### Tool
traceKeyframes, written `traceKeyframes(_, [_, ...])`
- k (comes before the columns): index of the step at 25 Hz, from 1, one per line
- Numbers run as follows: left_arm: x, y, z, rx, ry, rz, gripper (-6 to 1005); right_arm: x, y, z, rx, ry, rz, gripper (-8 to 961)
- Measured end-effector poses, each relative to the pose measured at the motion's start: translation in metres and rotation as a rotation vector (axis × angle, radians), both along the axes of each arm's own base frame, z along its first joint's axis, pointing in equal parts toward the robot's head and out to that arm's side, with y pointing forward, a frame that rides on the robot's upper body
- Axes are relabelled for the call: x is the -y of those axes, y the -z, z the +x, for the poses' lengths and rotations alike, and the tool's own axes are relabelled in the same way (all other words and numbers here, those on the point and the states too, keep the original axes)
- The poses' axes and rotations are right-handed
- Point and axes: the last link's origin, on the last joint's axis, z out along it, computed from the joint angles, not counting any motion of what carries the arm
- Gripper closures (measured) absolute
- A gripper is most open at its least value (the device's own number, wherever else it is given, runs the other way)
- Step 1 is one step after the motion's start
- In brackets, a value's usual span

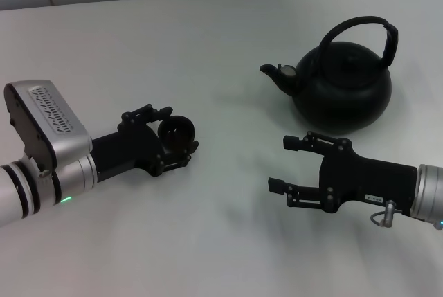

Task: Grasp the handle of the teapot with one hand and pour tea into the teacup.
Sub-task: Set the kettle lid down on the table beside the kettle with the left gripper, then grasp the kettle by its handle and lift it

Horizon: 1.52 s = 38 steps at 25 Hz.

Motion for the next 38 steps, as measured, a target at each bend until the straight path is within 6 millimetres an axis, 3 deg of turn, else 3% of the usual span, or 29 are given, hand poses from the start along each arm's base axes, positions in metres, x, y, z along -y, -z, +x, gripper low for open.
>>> traceKeyframes(10, [0.003,-0.001,0.002,0.021,0.015,-0.010,210,0.001,0.000,0.001,0.001,0.004,0.002,137])
traceKeyframes(21, [0.017,-0.018,-0.004,0.084,0.020,0.031,206,-0.001,-0.009,0.000,-0.049,0.017,0.071,136])
traceKeyframes(26, [0.025,-0.024,-0.017,0.086,-0.019,0.054,206,0.016,-0.039,0.007,-0.176,0.039,0.261,136])
traceKeyframes(27, [0.029,-0.027,-0.023,0.085,-0.037,0.063,206,0.027,-0.058,0.018,-0.238,0.092,0.393,136])
traceKeyframes(31, [0.032,-0.030,-0.029,0.082,-0.053,0.071,206,0.034,-0.075,0.033,-0.279,0.186,0.516,137])
traceKeyframes(32, [0.034,-0.030,-0.032,0.079,-0.061,0.071,206,0.034,-0.081,0.045,-0.279,0.271,0.600,138])
traceKeyframes(38, [0.038,-0.030,-0.037,0.075,-0.074,0.071,206,0.014,-0.077,0.056,-0.220,0.359,0.690,145])
